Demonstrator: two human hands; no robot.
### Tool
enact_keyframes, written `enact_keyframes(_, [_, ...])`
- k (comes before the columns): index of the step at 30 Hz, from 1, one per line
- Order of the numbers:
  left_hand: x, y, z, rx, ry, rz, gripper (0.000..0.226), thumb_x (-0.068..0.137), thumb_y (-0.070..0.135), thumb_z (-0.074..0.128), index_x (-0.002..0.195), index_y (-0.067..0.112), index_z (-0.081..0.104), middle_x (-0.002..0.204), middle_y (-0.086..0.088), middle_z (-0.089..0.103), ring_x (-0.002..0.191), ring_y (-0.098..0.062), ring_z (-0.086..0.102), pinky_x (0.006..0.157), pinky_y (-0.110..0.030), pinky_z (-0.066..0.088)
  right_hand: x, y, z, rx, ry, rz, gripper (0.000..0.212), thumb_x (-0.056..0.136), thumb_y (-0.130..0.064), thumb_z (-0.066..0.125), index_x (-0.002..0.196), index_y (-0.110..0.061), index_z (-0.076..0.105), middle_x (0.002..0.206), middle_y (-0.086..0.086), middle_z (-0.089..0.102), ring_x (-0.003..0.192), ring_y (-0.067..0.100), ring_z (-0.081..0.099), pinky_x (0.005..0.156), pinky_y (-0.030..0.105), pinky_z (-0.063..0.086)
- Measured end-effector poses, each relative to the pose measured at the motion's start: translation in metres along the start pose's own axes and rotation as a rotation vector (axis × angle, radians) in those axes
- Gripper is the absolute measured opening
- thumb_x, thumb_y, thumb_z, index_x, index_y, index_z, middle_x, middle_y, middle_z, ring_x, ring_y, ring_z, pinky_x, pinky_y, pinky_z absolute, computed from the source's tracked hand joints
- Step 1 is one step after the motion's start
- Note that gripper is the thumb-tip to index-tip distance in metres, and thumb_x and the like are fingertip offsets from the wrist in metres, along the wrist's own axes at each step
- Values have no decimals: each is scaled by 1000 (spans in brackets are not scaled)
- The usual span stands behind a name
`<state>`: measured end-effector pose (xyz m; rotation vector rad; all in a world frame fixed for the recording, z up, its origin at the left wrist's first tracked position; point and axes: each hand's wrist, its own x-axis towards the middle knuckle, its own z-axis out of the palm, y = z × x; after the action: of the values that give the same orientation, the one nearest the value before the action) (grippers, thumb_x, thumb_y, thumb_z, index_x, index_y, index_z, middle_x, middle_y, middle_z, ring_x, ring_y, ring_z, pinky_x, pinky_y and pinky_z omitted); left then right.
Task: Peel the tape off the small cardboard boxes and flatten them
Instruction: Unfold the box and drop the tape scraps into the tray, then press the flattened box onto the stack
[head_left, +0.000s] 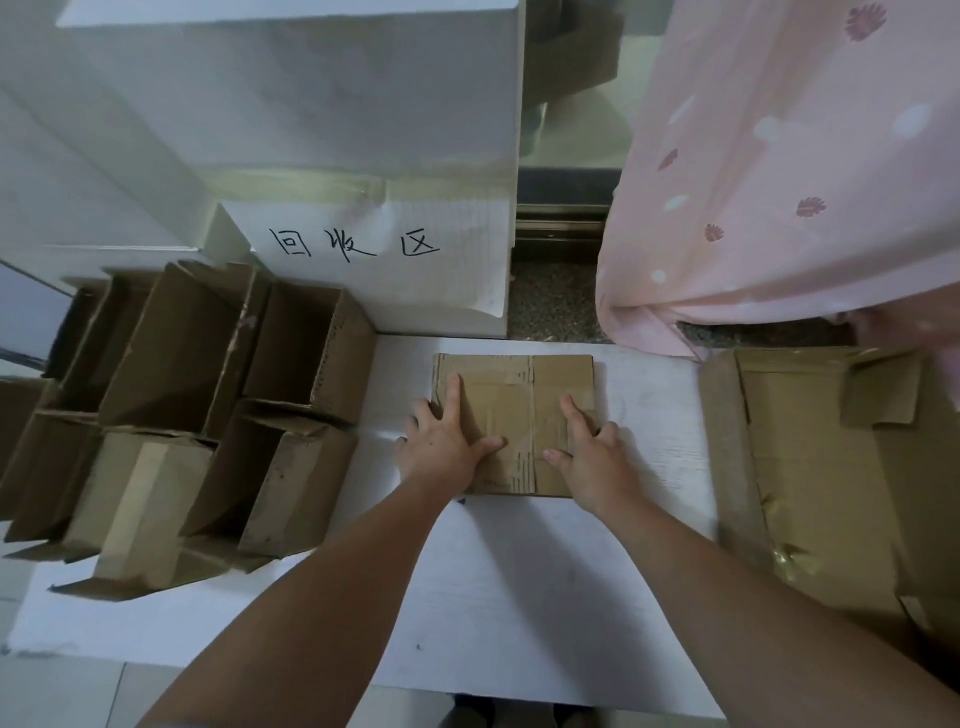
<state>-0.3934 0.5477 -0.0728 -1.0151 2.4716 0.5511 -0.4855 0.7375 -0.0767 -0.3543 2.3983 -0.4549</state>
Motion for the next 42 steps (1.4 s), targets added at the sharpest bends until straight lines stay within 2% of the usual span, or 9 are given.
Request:
enact_keyframes(4, [-4, 7, 6, 47, 80, -2, 108, 88, 81, 50, 162, 34, -12, 147, -16, 30, 130, -33, 41, 106, -44, 38, -5, -3, -2, -18, 23, -10, 76, 99, -55, 52, 156, -52, 3, 129, 12, 33, 117, 35, 49, 98, 46, 48])
enact_keyframes(8, [-18, 11, 12, 60, 204, 59, 77, 95, 68, 53, 151, 22, 27, 165, -19, 18, 150, -36, 25, 118, -46, 29, -11, -14, -17, -267, 124, -73, 74, 93, -58, 60, 155, -39, 24, 144, 13, 25, 128, 35, 40, 100, 46, 47])
enact_keyframes(11, [-26, 15, 12, 184, 308, 243, 41, 104, 48, 51, 135, 21, 48, 160, -10, 30, 144, -31, 31, 114, -42, 30, -16, -25, -25, -518, 231, -231, 51, 92, -49, 62, 137, -27, 51, 151, 12, 26, 133, 33, 34, 106, 44, 38])
enact_keyframes(14, [-33, 17, 10, 261, 266, 345, 39, 106, 36, 45, 142, 22, 47, 146, -3, 43, 132, -26, 40, 108, -39, 33, -25, -28, -17, -648, 224, -399, 30, 93, -30, 59, 122, -25, 64, 141, 6, 42, 130, 28, 37, 105, 40, 34])
enact_keyframes(17, [-41, 12, 3, 250, 212, 376, 45, 105, 36, 45, 147, 21, 43, 148, -2, 42, 135, -26, 40, 113, -42, 33, -36, -23, -15, -599, 168, -439, 36, 96, -25, 51, 131, -21, 60, 145, 5, 45, 134, 27, 38, 110, 39, 32])
enact_keyframes(21, [-57, 4, -11, 217, 163, 471, 49, 106, 37, 42, 151, 19, 38, 156, 0, 34, 142, -25, 32, 120, -45, 27, -47, -24, -29, -559, 58, -454, 52, 101, -25, 45, 153, -18, 41, 163, 6, 27, 150, 26, 20, 119, 39, 21])
enact_keyframes(31, [-102, -8, -70, 270, 106, 555, 63, 111, 41, 34, 165, 13, 16, 173, -9, 14, 159, -26, 10, 128, -39, 6, -89, -60, -83, -562, -56, -568, 57, 105, -31, 37, 160, -17, 26, 169, 8, 16, 156, 24, 13, 125, 42, 17])
enact_keyframes(34, [-120, -22, -94, 314, 154, 533, 66, 112, 43, 33, 166, 13, 11, 173, -8, 13, 159, -24, 10, 128, -39, 6, -106, -85, -97, -594, -61, -613, 61, 105, -33, 38, 161, -15, 21, 169, 8, 14, 156, 23, 13, 126, 37, 14])
enact_keyframes(42, [-198, -110, -172, 191, 342, 295, 65, 109, 50, 39, 162, 16, 27, 169, -7, 26, 156, -25, 21, 127, -38, 12, -157, -200, -98, -642, -63, -859, 67, 105, -32, 46, 161, -9, 19, 167, 11, 21, 154, 24, 20, 123, 31, 14])
